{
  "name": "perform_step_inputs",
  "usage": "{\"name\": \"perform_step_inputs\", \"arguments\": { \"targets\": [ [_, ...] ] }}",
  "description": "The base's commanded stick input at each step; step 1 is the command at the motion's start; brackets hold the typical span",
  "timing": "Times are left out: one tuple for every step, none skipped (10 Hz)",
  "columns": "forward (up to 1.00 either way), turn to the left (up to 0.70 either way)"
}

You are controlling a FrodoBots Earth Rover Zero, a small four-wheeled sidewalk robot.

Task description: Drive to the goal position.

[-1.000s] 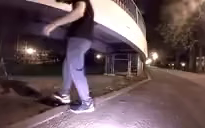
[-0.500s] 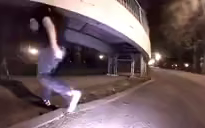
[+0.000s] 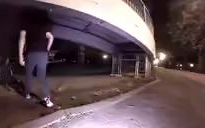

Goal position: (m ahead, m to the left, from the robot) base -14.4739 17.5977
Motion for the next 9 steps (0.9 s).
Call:
{"name": "perform_step_inputs", "arguments": {
  "targets": [
    [0.20, 0.80],
    [0.20, 0.81],
    [0.20, 0.81],
    [0.20, 0.81],
    [0.20, 0.81],
    [0.20, 0.81],
    [0.20, 0.81],
    [0.20, 0.81],
    [0.20, 0.81]
  ]
}}
